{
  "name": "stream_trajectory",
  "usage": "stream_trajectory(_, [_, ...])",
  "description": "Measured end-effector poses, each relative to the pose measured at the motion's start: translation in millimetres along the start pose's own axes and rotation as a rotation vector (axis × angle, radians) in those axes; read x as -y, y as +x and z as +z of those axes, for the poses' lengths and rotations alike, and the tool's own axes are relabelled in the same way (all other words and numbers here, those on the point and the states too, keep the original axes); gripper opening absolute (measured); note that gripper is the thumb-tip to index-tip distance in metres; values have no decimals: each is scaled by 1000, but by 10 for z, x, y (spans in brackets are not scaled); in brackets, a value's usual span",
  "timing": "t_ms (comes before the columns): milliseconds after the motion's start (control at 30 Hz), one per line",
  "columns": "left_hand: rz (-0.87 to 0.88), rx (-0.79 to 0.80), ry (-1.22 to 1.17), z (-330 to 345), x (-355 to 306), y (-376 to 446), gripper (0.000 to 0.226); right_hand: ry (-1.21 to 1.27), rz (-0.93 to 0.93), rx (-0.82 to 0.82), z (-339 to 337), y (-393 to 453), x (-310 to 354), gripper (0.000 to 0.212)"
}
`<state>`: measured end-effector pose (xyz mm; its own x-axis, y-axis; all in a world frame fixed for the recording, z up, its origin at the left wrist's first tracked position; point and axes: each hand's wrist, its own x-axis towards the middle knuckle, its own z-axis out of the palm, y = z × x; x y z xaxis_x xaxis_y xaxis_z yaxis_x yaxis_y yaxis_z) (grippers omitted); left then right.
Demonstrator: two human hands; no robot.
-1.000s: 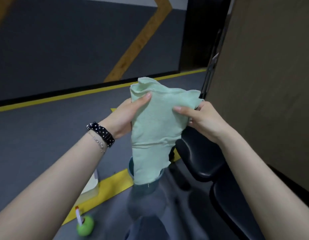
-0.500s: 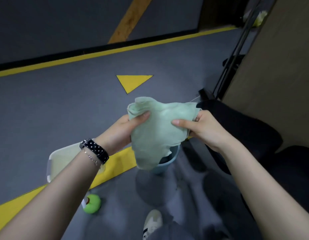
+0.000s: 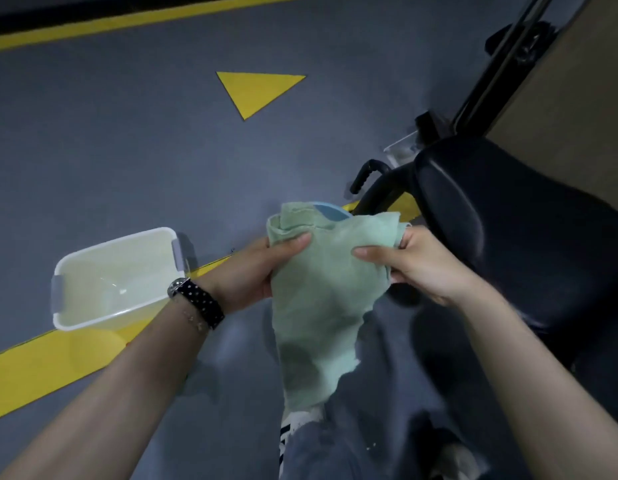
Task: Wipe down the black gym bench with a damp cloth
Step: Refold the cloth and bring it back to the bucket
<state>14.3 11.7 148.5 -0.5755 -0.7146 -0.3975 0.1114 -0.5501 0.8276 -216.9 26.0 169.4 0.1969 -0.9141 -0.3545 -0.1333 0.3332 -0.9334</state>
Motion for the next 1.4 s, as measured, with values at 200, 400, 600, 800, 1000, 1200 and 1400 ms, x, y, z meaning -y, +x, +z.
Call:
stream_trajectory(200, [30, -48, -47, -295, 329, 434, 42, 17, 35, -44, 4, 481, -435, 18])
stream_trajectory(400, [20, -172, -35, -505, 404, 842, 30, 29, 36, -63, -3, 903, -645, 18])
stream_trajectory(600, [-31, -383, 264, -744, 608, 1195, 19, -128, 59, -154, -52, 1289, -938, 12])
stream_trajectory(800, [29, -390, 778, -931, 819, 1468, 7, -539, 138, -251, -57, 1524, -1227, 20])
stream_trajectory(1000, [92, -443, 1089, -982, 923, 1646, 13, -655, 138, -280, -64, 1587, -1318, 23])
stream_trajectory(1200, [4, -353, 1386, -975, 1041, 1664, 54, -996, 79, -211, -28, 1565, -1389, 31])
stream_trajectory(1400, [271, -123, 1442, -865, 1092, 1456, 64, -1092, -138, 100, -85, 1200, -1472, 63])
